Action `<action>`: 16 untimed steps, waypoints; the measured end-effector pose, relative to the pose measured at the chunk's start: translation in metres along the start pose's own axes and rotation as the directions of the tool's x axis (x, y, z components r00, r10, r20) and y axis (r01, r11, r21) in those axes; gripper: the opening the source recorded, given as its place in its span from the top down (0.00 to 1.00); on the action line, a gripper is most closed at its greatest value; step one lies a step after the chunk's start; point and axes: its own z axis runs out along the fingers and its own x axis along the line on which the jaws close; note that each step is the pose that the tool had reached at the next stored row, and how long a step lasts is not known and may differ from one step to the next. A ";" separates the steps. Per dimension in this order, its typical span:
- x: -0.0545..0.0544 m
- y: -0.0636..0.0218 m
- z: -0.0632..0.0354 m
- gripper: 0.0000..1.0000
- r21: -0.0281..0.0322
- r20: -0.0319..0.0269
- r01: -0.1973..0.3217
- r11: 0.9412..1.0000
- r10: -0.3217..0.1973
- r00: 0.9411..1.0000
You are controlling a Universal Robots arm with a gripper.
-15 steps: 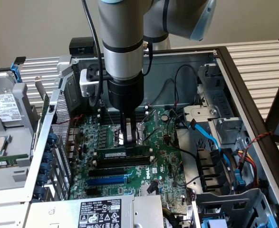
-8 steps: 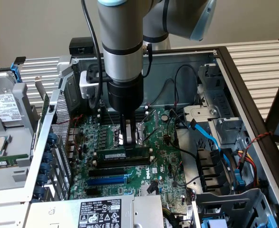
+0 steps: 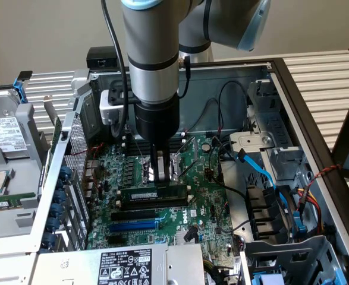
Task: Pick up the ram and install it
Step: 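Insert the ram into the slot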
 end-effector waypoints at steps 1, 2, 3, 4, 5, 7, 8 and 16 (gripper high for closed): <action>0.000 0.0000 0.0002 0.86 0.000 0.000 0.000 1.000 0.000 1.000; 0.000 0.0000 0.0002 0.86 0.000 0.000 0.000 1.000 0.000 1.000; 0.000 0.0000 0.0003 0.86 0.000 0.000 -0.001 1.000 0.001 1.000; 0.000 0.0000 0.0004 0.86 0.000 0.000 -0.001 1.000 0.001 1.000; 0.000 0.0000 0.0005 0.86 0.000 0.000 -0.001 1.000 0.001 1.000; 0.000 0.0000 0.0005 0.86 0.000 0.000 -0.001 1.000 0.001 1.000; 0.001 0.0000 0.0005 0.86 0.000 0.000 -0.001 1.000 0.001 1.000; 0.002 0.0000 0.0005 0.86 0.000 0.000 -0.001 1.000 0.001 1.000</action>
